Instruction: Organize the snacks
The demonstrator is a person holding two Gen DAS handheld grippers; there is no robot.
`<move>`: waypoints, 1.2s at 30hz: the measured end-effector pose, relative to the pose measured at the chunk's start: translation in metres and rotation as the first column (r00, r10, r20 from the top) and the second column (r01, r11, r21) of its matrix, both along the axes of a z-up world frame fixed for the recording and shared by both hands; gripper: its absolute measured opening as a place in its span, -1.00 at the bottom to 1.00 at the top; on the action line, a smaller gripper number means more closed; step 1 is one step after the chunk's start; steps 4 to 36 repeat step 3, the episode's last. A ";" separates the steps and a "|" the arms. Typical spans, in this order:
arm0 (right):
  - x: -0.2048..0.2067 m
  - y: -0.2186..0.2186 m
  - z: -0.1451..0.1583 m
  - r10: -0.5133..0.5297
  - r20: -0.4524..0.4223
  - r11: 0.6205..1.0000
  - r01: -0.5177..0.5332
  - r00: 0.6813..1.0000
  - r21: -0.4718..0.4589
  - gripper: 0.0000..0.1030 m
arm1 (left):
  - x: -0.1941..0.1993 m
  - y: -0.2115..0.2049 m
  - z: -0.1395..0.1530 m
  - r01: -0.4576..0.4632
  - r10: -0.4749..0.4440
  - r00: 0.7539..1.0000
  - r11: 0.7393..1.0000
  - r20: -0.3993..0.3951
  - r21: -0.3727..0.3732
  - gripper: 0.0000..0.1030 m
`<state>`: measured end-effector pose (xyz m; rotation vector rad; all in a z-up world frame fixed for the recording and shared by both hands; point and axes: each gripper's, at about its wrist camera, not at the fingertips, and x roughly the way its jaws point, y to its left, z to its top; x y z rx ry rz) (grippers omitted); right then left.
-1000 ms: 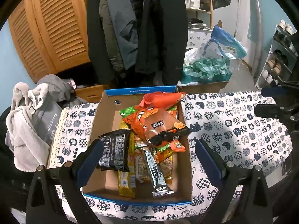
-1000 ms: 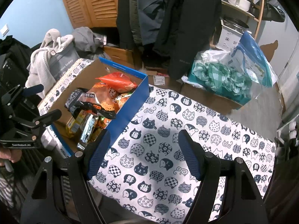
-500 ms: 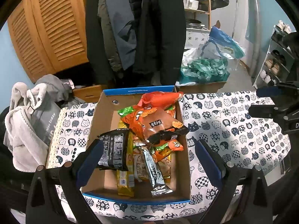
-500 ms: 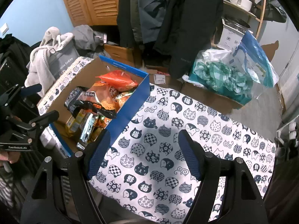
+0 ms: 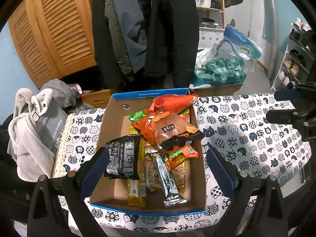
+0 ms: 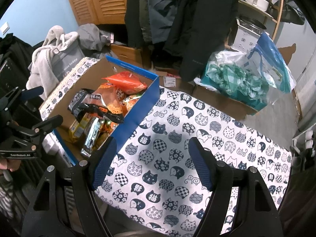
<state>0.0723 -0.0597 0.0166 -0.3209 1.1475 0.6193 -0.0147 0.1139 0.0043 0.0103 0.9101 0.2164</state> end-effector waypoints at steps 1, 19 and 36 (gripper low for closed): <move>-0.001 0.000 -0.001 0.001 -0.001 1.000 -0.001 1.000 -0.001 0.43 | 0.000 0.000 0.000 -0.001 0.001 1.000 1.000 -0.001 0.004 0.93; 0.001 -0.001 0.000 0.004 -0.003 1.000 -0.004 1.000 -0.002 0.43 | 0.000 0.000 -0.001 0.002 -0.002 1.000 1.000 -0.002 0.007 0.93; 0.001 -0.001 0.000 0.004 -0.003 1.000 -0.004 1.000 -0.002 0.43 | 0.000 0.000 -0.001 0.002 -0.002 1.000 1.000 -0.002 0.007 0.93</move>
